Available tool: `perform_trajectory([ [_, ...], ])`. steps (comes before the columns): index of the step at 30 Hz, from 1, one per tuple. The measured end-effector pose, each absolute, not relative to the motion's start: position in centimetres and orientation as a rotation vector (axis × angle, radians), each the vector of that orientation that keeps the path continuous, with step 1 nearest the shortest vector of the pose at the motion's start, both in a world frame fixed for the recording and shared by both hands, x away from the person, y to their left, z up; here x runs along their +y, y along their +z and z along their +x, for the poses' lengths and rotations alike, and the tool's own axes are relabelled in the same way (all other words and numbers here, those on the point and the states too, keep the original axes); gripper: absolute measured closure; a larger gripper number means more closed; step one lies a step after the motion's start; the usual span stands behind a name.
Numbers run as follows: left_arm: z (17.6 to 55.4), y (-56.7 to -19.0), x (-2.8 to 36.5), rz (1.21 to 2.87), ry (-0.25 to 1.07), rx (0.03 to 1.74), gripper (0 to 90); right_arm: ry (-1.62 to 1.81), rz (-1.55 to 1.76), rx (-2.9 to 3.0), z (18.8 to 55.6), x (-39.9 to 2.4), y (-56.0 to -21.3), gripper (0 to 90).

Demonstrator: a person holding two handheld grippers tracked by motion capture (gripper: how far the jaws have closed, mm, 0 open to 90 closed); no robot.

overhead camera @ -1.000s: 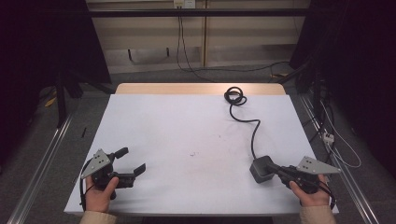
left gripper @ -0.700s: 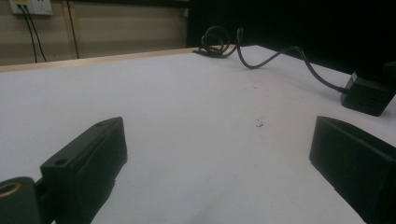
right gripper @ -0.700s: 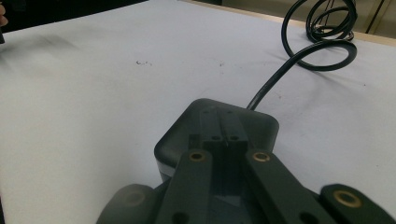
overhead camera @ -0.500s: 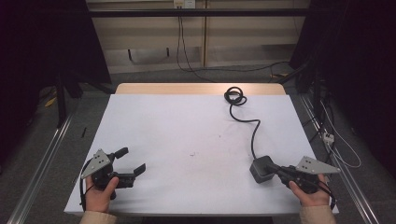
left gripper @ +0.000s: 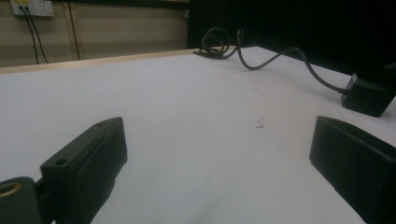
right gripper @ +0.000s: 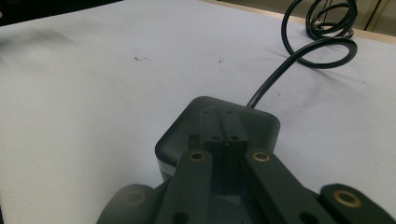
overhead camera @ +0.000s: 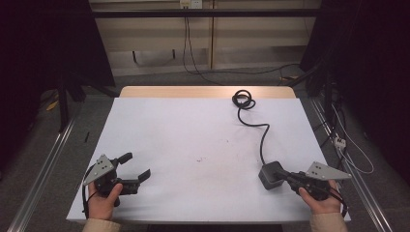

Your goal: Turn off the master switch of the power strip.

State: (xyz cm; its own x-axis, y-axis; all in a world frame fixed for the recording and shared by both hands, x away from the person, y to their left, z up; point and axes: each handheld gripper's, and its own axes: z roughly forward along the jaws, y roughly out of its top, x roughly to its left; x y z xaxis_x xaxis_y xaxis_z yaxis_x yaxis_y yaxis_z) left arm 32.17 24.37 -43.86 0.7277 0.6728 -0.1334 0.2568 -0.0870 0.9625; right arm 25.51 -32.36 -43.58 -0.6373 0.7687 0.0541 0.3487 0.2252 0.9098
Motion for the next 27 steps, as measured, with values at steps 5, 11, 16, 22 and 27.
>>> perform_trajectory([
  [5, 32.21, -43.88, 24.36, 1.666, 0.408, 0.755, 3.9, 1.393, 1.033, 2.095, 25.51, -32.38, -43.59, 90.0],
  [11, 32.23, -43.89, 24.34, 1.668, 0.407, 0.754, 3.9, 1.386, 1.027, 2.095, 25.49, -32.33, -43.54, 90.0],
  [16, 32.24, -43.89, 24.32, 1.669, 0.408, 0.756, 3.9, 1.382, 1.023, 2.093, 25.47, -32.27, -43.52, 90.0],
  [22, 32.25, -43.89, 24.36, 1.667, 0.407, 0.754, 3.9, 1.371, 1.018, 2.093, 25.40, -32.18, -43.46, 90.0],
  [27, 32.25, -43.88, 24.31, 1.671, 0.407, 0.752, 3.9, 1.382, 1.024, 2.086, 25.41, -32.21, -43.52, 90.0],
])
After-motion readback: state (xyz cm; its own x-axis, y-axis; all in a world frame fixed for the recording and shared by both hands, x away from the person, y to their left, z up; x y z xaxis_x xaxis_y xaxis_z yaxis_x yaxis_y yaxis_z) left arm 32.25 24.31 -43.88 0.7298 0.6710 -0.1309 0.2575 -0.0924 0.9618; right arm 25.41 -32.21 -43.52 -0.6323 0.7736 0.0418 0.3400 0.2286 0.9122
